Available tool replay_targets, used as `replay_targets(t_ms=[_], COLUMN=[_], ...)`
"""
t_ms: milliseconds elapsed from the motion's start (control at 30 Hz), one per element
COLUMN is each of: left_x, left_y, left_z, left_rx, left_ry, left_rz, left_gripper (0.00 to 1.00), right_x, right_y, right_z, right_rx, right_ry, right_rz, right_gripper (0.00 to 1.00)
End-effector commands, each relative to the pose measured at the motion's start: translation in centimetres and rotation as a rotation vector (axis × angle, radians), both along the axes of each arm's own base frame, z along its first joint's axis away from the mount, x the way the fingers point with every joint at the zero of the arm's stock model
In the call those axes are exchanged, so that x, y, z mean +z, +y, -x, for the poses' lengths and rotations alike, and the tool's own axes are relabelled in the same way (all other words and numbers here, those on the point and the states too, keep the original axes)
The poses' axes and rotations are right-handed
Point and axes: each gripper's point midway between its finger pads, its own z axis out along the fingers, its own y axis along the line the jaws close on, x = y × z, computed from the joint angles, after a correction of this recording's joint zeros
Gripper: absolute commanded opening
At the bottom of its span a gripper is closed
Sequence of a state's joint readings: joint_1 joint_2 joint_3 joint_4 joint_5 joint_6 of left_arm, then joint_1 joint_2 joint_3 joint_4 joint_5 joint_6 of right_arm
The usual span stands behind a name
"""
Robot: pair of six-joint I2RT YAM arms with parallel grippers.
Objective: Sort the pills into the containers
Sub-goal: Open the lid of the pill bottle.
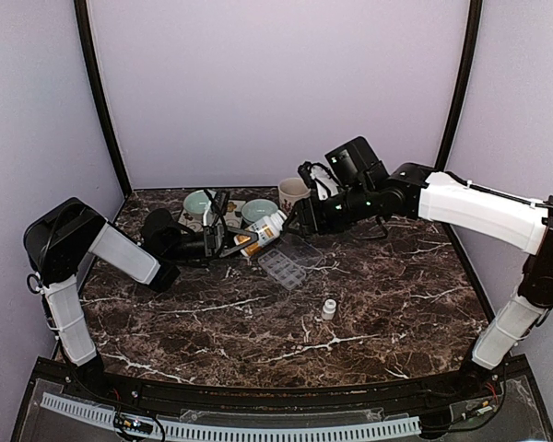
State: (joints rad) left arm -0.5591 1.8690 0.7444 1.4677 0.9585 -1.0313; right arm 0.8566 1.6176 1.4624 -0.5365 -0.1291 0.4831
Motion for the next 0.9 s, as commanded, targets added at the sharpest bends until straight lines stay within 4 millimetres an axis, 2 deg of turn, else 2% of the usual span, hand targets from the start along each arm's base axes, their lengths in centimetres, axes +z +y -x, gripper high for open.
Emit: replay_targets(t_ms=[0, 867], left_x=[1.34, 1.14], left_y=[0.31, 0.63], left_z=[0.86, 1.27], left_rx=[-0.026, -0.036], left_ry=[-0.060, -0.058], left_rz=[0.031, 0.033], left_gripper=[0.13, 0.12], right_x=[1.32, 1.80], right_y=[0.10, -0.47], right_z=[-0.59, -1.57], right_rx=[-0.016, -0.055], right_ry=[-0.044, -0.063], right_rz=[-0.001, 0.011], right_gripper=[0.61, 0.59])
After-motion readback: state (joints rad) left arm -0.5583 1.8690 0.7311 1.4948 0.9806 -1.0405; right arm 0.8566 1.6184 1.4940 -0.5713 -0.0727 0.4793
